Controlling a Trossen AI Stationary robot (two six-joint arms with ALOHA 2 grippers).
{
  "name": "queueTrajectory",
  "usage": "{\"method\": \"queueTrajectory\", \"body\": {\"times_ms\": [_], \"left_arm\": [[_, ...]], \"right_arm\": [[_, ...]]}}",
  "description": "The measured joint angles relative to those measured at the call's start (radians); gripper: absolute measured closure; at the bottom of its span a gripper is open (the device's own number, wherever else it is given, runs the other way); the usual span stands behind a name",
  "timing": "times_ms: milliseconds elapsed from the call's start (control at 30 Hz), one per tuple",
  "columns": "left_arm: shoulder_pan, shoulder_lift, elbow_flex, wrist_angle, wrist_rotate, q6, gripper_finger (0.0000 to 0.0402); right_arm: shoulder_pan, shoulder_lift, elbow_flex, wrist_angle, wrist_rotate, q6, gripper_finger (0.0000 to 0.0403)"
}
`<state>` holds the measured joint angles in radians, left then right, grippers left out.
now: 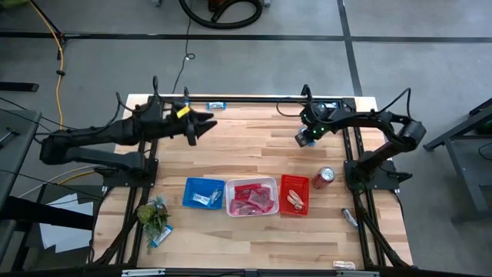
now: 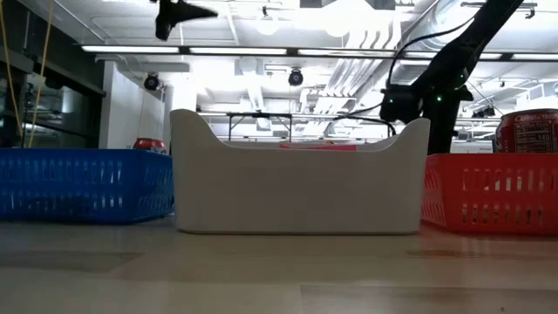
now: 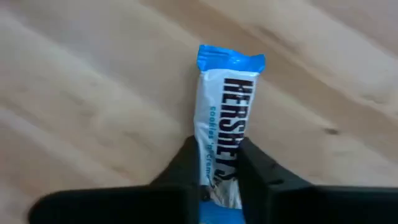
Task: Sort candy
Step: Put the white chocolate into the blue bin
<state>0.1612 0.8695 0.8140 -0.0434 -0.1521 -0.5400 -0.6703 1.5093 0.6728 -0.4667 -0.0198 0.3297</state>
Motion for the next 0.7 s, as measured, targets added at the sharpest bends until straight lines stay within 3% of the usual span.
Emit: {"method": "queueTrajectory", "body": {"times_ms": [100,333,500,700], "left_arm": [[-0.087,0.028,-0.023,0.094,-0.044,0.03,0.0179],[-0.26,0.047,-0.345,0.679,-0.14,-0.051,0.0179],[-0.343,0.006,-0.519,0.837,-0.175,-0.183,0.0179],[-0.401,-0.033,-0.572,0.844,-0.174,-0.176,0.0179]], "right_arm": [[0.052,0.002,0.002,0.04,-0.069,0.039,0.0367],[0.217,0.005,0.067,0.226,-0.19,0.234,0.0397],[0.396,0.005,0.198,0.431,-0.157,0.348,0.0401],[0.602,0.004,0.39,0.477,-0.012,0.281,0.0401]]}}
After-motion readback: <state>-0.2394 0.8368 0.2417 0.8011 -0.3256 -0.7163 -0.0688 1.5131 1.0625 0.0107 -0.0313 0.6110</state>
